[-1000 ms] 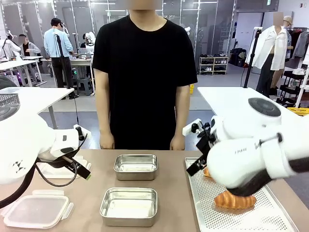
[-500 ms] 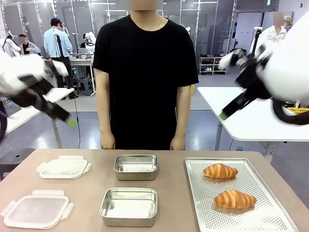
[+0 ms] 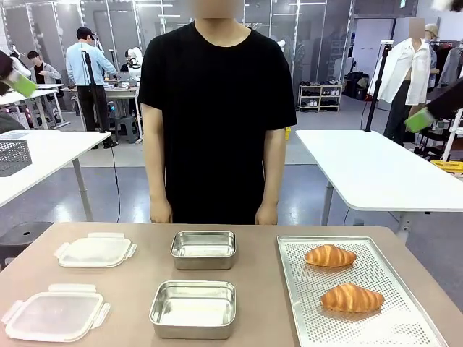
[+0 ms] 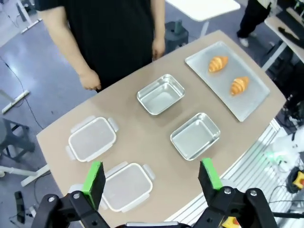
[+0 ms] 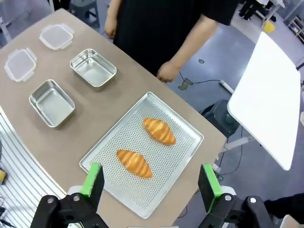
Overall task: Place the bread into the airtight container.
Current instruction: Pick up a Butter Roll and place it into an empty Airtight Container.
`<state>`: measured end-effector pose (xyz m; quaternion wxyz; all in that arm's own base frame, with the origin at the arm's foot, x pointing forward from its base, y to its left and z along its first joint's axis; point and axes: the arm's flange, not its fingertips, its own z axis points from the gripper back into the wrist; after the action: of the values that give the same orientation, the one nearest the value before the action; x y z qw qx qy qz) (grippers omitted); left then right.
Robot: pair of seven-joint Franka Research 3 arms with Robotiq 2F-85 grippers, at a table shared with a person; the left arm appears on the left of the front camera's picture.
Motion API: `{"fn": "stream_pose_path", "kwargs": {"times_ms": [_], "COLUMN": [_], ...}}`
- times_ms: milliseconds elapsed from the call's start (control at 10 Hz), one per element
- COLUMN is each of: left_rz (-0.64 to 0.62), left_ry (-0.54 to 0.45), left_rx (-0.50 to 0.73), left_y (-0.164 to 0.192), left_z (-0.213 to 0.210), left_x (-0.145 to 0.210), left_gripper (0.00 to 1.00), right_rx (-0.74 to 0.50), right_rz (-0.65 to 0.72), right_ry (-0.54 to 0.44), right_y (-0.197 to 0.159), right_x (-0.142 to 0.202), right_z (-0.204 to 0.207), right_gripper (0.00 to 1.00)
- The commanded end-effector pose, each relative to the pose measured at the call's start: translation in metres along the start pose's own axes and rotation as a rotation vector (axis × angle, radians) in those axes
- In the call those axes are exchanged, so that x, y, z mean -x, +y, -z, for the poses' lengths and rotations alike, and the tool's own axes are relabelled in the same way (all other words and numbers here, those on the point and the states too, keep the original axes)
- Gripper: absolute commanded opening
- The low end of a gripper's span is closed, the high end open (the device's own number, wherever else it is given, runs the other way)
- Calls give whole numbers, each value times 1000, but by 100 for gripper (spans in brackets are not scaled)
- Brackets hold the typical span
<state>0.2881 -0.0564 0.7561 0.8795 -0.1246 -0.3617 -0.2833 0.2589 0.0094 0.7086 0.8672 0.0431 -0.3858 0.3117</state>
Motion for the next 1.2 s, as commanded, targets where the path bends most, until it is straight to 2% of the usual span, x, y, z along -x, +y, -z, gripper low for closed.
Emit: {"fn": "stream_pose_path", "kwargs": {"times_ms": [0,300,400,900,1100], "left_rz": [-31,-51,-46,-46,-46], "left_ry": [-25,-91,-43,-43,-43], "left_rx": [-15,19,-33,-33,-33], "left_y": [8,18,16,16,16], "left_z": [-13,-15,-25,-25,-25], "left_x": [8,20,9,9,9], "left_gripper": [100,100,100,100,100], "right_rx": [16,4,6,7,-98], "right_rz": [47,66,47,48,-144], "right_ry": [4,33,-1,2,144], "right_y": [-10,-10,-12,-12,-21], "right_x": [15,21,18,19,5], "right_z": [-2,10,-8,-6,13], "right_gripper": [100,100,100,100,100]}}
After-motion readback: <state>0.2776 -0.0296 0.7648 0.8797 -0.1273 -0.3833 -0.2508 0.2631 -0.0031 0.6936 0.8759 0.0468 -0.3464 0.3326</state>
